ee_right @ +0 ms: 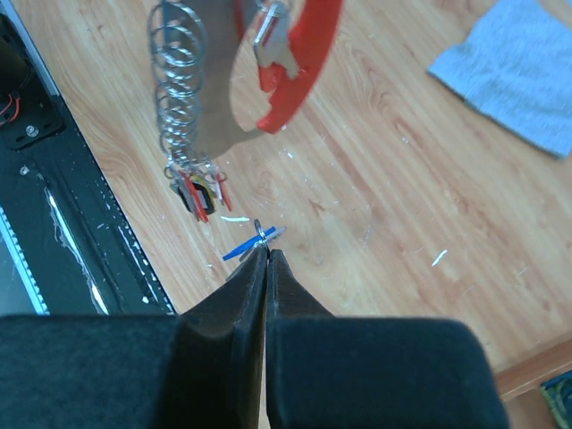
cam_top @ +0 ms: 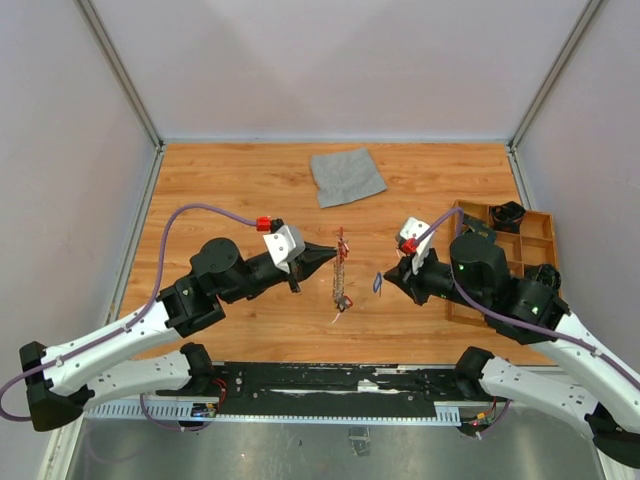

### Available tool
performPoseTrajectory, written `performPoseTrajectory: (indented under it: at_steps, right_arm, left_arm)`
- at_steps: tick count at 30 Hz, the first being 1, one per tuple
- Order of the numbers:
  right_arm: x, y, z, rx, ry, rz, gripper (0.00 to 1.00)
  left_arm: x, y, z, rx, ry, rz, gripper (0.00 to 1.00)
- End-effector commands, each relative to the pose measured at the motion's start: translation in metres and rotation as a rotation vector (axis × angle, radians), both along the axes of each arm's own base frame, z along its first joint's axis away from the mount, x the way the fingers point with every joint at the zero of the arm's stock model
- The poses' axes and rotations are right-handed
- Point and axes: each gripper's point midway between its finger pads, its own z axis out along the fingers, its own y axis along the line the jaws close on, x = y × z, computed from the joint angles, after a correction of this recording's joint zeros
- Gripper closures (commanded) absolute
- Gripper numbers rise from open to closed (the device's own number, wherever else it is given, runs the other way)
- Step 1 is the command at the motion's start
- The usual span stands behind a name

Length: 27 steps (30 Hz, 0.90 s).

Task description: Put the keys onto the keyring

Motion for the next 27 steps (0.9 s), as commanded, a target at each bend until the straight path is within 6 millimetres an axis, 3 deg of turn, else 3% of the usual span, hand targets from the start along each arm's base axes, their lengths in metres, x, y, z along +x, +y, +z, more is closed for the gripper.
performPoseTrajectory:
  at_steps: [1,7,13,20,27]
  right_arm:
    - [-0.014,-0.008,0.02,-0.044,-0.134,0.127,0.99]
    - [-0.018,-0.009,0.053,-0.027,-0.181,0.163,1.0]
    - [-0.022,-0.004,0.082,0.013,-0.224,0.203,0.99]
    - [-0.026,-0.011,0.092,-0.042,-0.339,0.276,0.99]
    - [-0.016,-0.007,0.089,-0.129,-0.381,0.281,1.0]
  left_arm:
    - [0.002,0.002,0.059,-0.07,-0.16,0.009,0.99]
    - [0.004,-0.004,0.075,-0.035,-0.251,0.031,0.99]
    - [-0.015,-0.027,0.075,0.051,-0.366,0.025,0.99]
    - [-0.022,-0.033,0.075,0.069,-0.402,0.007,0.99]
    - [-0.023,-0.036,0.074,0.081,-0.399,-0.005,0.99]
